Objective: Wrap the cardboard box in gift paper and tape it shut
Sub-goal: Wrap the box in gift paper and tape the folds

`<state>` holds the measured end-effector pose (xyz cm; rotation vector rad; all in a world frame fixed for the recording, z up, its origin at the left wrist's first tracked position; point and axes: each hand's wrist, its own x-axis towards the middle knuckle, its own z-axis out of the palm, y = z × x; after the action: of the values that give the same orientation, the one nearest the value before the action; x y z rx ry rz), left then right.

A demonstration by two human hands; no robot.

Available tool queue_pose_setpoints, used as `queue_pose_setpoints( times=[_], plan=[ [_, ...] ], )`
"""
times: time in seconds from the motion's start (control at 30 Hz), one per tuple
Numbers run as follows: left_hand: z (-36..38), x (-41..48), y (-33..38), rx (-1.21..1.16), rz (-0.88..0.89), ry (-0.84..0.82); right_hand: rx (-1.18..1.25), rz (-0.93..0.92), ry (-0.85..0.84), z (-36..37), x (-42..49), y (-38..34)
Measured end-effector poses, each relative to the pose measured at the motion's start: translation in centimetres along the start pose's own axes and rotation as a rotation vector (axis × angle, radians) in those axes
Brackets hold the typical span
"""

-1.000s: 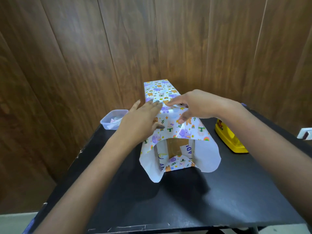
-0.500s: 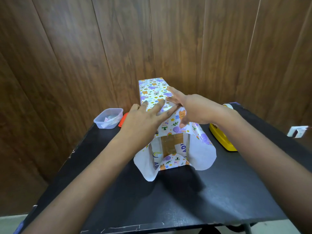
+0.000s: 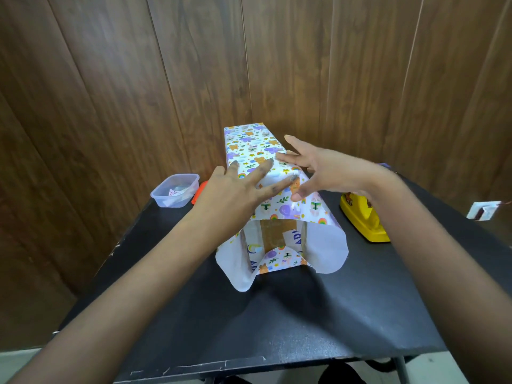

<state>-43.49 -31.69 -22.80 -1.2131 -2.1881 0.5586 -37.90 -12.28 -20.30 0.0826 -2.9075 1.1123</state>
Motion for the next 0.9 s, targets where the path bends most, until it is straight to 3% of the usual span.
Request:
queue_pose_setpoints(
  times=[0.07,0.13,0.2,0.27,0.37,0.53,0.9],
  plan=[
    [0.0,0.1,0.1,0.024,0.002,-0.018,0.348,-0.028,0.035,-0.8,-1.1,1.4],
    [-0.1,0.2,0.2,0.042,0.005,-0.036,0.579,0.0,0.267,-1.2,-2.2,3.7],
    [-0.3,0.4,0.5,0.059,0.004,-0.043,0.479,0.166,0.611,-1.0,-2.7,7.1],
    [-0.4,0.6,0.7,0.077,0.004,-0.058,0.187,0.396,0.838,-0.5,-3.1,11.0],
    [-0.4,0.9,0.9,0.099,0.002,-0.07,-0.023,0.537,0.805,0.0,-3.5,14.9],
    [-0.6,1.0,0.9,0.118,0.005,-0.099,0.042,0.665,0.646,-0.2,-3.7,15.1],
    [-0.8,1.5,1.3,0.179,0.016,-0.13,0.403,0.769,0.805,-2.3,-2.7,15.4]
  ],
)
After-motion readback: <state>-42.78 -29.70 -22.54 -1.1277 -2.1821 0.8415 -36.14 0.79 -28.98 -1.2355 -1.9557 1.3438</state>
